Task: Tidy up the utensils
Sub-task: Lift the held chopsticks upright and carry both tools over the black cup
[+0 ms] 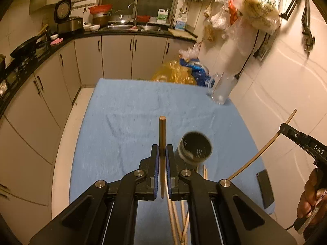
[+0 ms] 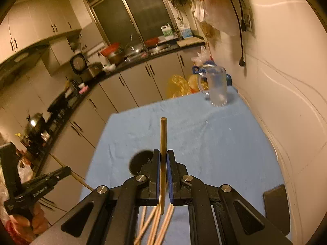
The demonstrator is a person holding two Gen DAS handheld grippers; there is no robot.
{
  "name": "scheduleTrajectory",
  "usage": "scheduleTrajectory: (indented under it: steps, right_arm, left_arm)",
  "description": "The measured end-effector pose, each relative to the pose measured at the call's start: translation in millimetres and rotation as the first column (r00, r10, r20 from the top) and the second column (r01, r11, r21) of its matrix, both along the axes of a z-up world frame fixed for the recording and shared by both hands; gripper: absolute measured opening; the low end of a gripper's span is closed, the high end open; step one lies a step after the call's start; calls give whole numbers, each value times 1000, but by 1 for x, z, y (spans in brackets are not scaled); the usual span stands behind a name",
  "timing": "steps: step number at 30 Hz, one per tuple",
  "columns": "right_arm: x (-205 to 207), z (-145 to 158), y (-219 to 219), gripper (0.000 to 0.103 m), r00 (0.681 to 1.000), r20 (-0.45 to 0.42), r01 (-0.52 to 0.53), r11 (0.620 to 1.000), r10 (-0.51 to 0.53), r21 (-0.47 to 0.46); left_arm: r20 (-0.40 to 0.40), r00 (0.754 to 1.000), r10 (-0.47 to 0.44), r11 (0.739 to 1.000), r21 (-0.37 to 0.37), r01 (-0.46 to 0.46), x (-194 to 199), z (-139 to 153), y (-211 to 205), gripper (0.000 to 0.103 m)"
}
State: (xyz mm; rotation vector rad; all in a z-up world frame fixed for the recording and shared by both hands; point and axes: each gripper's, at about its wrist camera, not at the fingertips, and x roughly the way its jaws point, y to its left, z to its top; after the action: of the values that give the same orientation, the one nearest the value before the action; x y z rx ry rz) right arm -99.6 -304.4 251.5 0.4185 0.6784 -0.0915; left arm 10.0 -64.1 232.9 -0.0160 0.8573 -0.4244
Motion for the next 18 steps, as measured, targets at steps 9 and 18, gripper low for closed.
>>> scheduleTrajectory:
  steps: [9, 18]
  right_arm:
    - [33, 44, -12, 6, 997, 83, -8, 997, 2, 72]
    - [83, 28, -13, 6, 999, 44, 7, 998, -9, 55]
  left_arm:
    - [70, 997, -22, 996, -90, 29, 25, 69, -16, 6]
    - [64, 996, -58, 994, -92, 64, 50, 74, -61, 6]
